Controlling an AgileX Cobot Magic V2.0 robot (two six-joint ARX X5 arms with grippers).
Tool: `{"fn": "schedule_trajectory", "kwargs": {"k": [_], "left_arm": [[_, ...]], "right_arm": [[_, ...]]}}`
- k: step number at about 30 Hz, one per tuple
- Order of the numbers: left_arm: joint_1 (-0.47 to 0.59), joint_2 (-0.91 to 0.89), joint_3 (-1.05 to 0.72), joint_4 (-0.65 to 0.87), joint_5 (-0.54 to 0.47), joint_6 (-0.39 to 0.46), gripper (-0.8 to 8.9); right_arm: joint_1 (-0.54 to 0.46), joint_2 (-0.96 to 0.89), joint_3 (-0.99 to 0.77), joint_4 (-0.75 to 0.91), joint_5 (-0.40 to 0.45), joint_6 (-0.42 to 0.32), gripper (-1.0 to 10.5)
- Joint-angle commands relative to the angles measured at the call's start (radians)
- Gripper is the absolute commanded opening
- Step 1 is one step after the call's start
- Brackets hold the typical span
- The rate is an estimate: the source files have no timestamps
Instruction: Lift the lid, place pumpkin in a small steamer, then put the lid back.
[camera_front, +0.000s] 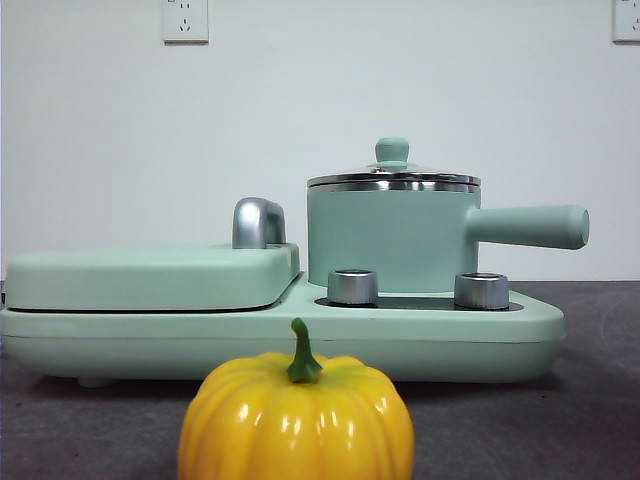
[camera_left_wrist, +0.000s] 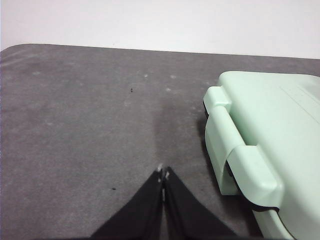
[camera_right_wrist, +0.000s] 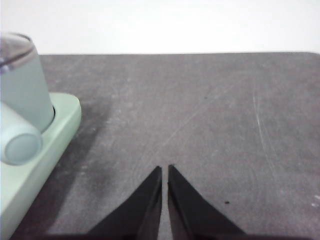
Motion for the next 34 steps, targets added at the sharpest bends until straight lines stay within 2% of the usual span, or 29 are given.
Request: {"fn": "schedule_trajectory", "kwargs": {"k": [1,5,9,15,18,21,25,31,34], "left_arm": [[0.002,-0.002,-0.018,-0.005,0.002,-0.042,0.06],[0.002,-0.002,-0.018,0.014,0.002,-0.121,0.06],[-0.001,0.002,-0.004,0.016,0.040,-0.192,0.06],[-0.026,0.069,0.119,-0.081,0.082,-0.357,0.08],[-0.043,0.134,0.213,-0.143,0.097,-0.375,0.08],[-0.058,0.219,0.319,-0.203,0.132,-0.363,0.08],[-0.074,0.349,0.459,-0.273,0.214,-0.316,0.07],[-0.104,0.556,0.650,-0.329,0.437,-0.181,0.07],[-0.128,0.648,0.723,-0.356,0.550,-0.130,0.07]], "right_arm": [[0.000,-0.002,-0.004,0.005,-0.006,0.034,0.2],[0.000,-0.002,-0.004,0.014,-0.007,0.084,0.2],[0.001,-0.002,0.011,0.014,-0.084,0.213,0.1],[0.002,0.000,0.114,-0.008,-0.166,0.380,0.1],[0.002,0.014,0.197,-0.071,-0.199,0.431,0.1],[0.002,0.047,0.300,-0.173,-0.259,0.428,0.1],[0.002,0.117,0.439,-0.319,-0.352,0.384,0.1],[0.002,0.264,0.628,-0.487,-0.546,0.252,0.1],[0.002,0.339,0.708,-0.550,-0.605,0.165,0.1]]}}
